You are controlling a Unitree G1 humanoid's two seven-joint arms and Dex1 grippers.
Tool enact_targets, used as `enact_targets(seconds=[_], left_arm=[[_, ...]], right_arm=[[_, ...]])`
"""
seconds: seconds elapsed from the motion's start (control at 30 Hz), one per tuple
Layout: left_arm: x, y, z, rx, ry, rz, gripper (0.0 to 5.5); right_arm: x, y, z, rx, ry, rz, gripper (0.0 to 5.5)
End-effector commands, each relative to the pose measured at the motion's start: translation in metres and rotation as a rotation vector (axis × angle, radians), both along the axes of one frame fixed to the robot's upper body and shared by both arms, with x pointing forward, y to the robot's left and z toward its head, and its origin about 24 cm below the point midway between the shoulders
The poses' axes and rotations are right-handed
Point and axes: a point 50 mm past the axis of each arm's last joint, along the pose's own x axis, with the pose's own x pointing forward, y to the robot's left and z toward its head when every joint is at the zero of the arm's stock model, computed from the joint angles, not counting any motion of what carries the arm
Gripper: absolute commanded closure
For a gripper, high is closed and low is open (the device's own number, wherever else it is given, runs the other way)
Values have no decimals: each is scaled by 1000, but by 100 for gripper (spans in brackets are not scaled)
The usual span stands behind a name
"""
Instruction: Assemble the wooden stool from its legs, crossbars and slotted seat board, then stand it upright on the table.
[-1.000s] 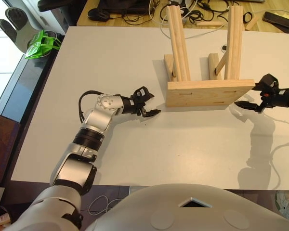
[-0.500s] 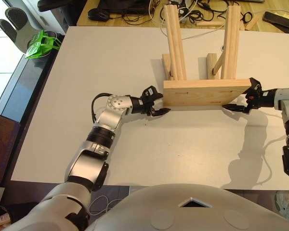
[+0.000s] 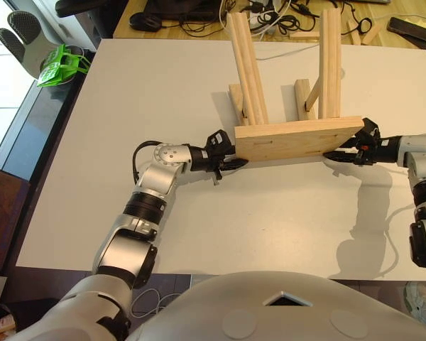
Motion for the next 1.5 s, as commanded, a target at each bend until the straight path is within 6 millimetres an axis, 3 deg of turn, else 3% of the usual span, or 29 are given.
enact_targets(seconds=[0.03,0.23,0.33,0.5,0.67,0.87,1.1,1.3,1.5], left_arm=[[-2,-5,-1,-9,16,-5,378],[-13,-7,7,-69,77,-51,378],[-16,0,23,-106,102,-65,380],[-29,22,65,-155,173,-136,382],[-45,29,114,-253,341,-298,398],[-34,33,159,-324,449,-350,404],[-19,41,204,-408,592,-293,413],[-6,47,215,-504,675,-227,414],[15,38,194,-651,671,-5,414]], right_arm=[[0,19,-2,53,4,68,361],[-11,28,0,103,24,113,372],[-17,30,12,150,22,127,372],[-35,41,61,275,33,196,379],[-64,69,90,450,189,291,384],[-62,86,134,628,200,321,385],[-65,101,158,779,205,354,385],[-56,108,168,921,233,326,385],[-40,127,175,1118,238,200,385]])
